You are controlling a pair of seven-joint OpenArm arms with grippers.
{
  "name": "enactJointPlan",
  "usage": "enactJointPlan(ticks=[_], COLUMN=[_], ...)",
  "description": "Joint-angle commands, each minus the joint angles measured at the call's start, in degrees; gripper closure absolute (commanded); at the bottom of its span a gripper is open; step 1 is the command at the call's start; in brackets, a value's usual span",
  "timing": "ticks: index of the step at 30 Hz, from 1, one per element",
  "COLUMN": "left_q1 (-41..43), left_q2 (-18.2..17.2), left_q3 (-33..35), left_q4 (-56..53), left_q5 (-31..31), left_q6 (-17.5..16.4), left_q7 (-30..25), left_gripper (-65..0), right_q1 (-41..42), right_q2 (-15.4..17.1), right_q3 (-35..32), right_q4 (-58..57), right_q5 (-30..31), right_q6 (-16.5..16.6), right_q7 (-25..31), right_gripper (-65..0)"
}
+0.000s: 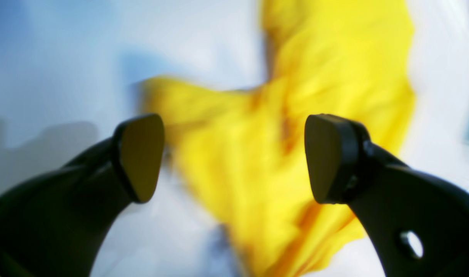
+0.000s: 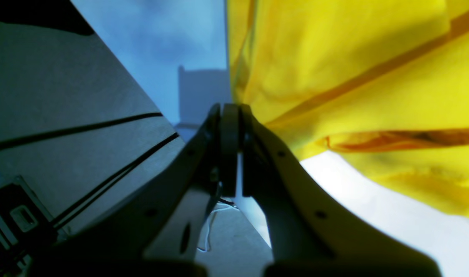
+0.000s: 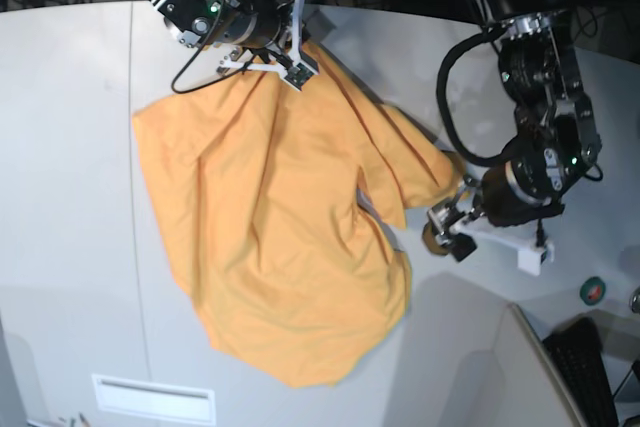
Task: Layout the t-shirt on the table in an organized manner, then fold the t-shirt properly
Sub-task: 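Grasp a sleeve of the shirt with the left gripper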
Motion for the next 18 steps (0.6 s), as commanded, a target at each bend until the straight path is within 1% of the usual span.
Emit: enactJointPlan(ticks=[1, 5, 8, 10, 12, 16, 18], left_q1=[-0.6, -5.5, -6.9, -7.9, -9.4, -12.2, -12.9], left_q2=[-0.1, 1.4, 1.4, 1.4, 1.6, 1.6, 1.7], left_q3=[0.1, 4.0, 7.2, 8.7, 10.2, 12.2, 12.4], left_q4=[-2.8, -10.3, -11.7, -13.1, -15.8, -22.5, -24.5], left_q5=[-0.1, -0.1, 0.0, 0.0, -0.3, -0.3, -0.3], left_q6=[1.1, 5.2, 8.2, 10.7, 12.5, 13.2, 13.2], left_q7=[0.9, 0.7, -2.3, -3.5, -4.2, -6.8, -7.1], left_gripper=[-54.0, -54.0, -53.8, -53.8, -53.8, -53.5, -49.0], right_q1=[0.2, 0.2, 0.2, 0.2, 0.2, 0.2, 0.2], right_q2=[-0.1, 0.2, 0.0, 0.0, 0.1, -0.1, -0.1], right_q3=[0.1, 0.1, 0.1, 0.1, 0.1, 0.1, 0.2], right_q4=[0.8, 0.7, 0.7, 0.7, 0.7, 0.7, 0.7], right_q5=[0.5, 0.5, 0.5, 0.5, 0.5, 0.5, 0.5], right_q6=[0.3, 0.3, 0.3, 0.3, 0.3, 0.3, 0.3], right_q7=[0.7, 0.7, 0.7, 0.7, 0.7, 0.7, 0.7], right_gripper=[0.0, 0.0, 0.0, 0.0, 0.0, 0.0, 0.0])
